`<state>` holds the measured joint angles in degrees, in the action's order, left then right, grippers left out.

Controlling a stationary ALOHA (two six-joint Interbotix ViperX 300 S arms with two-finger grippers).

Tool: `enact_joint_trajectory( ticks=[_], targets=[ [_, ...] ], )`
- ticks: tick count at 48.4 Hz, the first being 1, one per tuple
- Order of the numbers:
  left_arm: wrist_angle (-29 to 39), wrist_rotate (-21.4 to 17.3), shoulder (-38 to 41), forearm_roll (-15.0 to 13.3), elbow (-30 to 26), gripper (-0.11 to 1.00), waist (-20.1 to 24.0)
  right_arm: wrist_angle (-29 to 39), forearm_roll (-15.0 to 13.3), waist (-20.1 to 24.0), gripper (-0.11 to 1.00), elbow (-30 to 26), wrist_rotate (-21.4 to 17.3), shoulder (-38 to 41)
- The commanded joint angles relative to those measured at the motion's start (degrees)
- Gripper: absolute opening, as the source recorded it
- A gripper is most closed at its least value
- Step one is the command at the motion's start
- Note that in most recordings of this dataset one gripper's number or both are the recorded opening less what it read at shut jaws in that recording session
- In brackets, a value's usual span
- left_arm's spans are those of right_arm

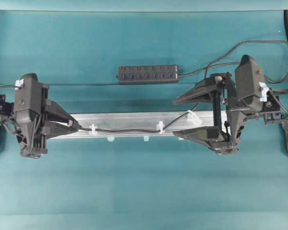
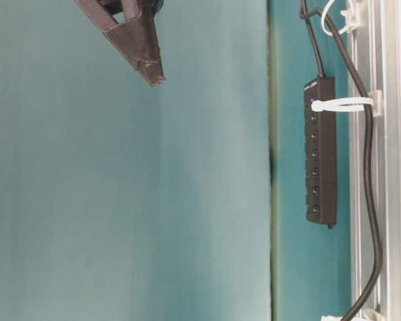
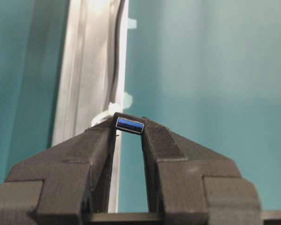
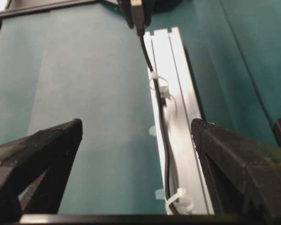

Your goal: Pass the USB cable through three rings with both arms.

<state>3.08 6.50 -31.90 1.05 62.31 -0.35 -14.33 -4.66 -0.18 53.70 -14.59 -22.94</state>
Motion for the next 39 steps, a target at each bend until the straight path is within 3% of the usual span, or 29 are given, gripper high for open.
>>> enact_joint_trajectory(
  ticks=[1, 39],
  targets=[
    [-0.4, 0.0, -0.3, 0.0, -1.4, 0.21, -0.2, -0.1, -0.1, 0.0, 0.67, -0.4, 0.1, -0.3],
    [-0.4, 0.0, -0.2, 0.1, -1.4, 0.21, -0.2, 1.0, -0.1, 0.0, 0.67, -0.4, 0.1, -0.3]
  ],
)
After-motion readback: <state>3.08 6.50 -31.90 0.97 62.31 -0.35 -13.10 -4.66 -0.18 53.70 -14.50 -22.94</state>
